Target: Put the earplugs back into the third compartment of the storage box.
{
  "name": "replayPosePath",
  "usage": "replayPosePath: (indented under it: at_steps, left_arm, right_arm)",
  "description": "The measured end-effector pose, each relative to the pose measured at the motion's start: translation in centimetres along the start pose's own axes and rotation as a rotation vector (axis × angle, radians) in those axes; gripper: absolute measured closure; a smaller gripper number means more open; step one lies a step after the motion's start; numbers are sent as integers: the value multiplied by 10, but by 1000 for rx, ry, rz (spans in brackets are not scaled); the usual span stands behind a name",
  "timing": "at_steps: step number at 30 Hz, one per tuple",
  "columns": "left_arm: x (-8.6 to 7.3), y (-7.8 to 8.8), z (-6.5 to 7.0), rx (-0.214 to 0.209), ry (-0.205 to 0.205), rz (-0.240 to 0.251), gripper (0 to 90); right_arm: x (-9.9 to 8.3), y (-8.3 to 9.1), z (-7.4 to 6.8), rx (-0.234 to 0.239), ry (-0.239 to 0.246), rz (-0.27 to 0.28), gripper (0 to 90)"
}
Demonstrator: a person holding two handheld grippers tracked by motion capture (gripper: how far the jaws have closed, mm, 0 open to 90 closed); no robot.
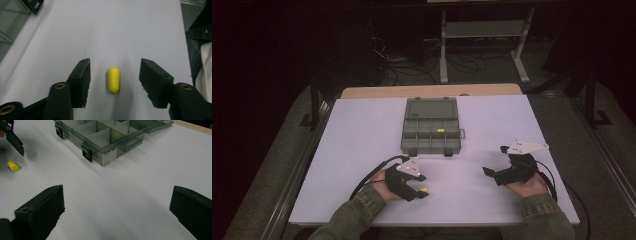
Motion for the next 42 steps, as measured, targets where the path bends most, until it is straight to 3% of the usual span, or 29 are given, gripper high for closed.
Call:
replayPosePath:
  at_steps: [6,11,18,30,42]
  left_arm:
    - [-2,-6,2,-6,-23,-38,667]
    - [-2,-5,-1,-4,1,-41,794]
    - [2,-4,0,-23,6,-36,818]
    - [12,12,-7,14,17,3,823]
    - [47,27,-19,29,-30,38,836]
  right_arm:
    - [0,0,0,1,1,-1,0]
    - [0,0,0,0,1,-2,0]
    - [0,0,0,0,1,-2,0]
    - [0,0,0,-3,0,-2,0]
    - [0,0,0,-2,1,-4,0]
Point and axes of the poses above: each handheld gripper's, and its own axes: y roughly backward along the jaws, x roughly out of its top, z roughly to its right, the point moved 2 cm from there along -y, roughly forward along the jaws, and after that the axes turned 15 degrees about z, right-handed, at the moved point
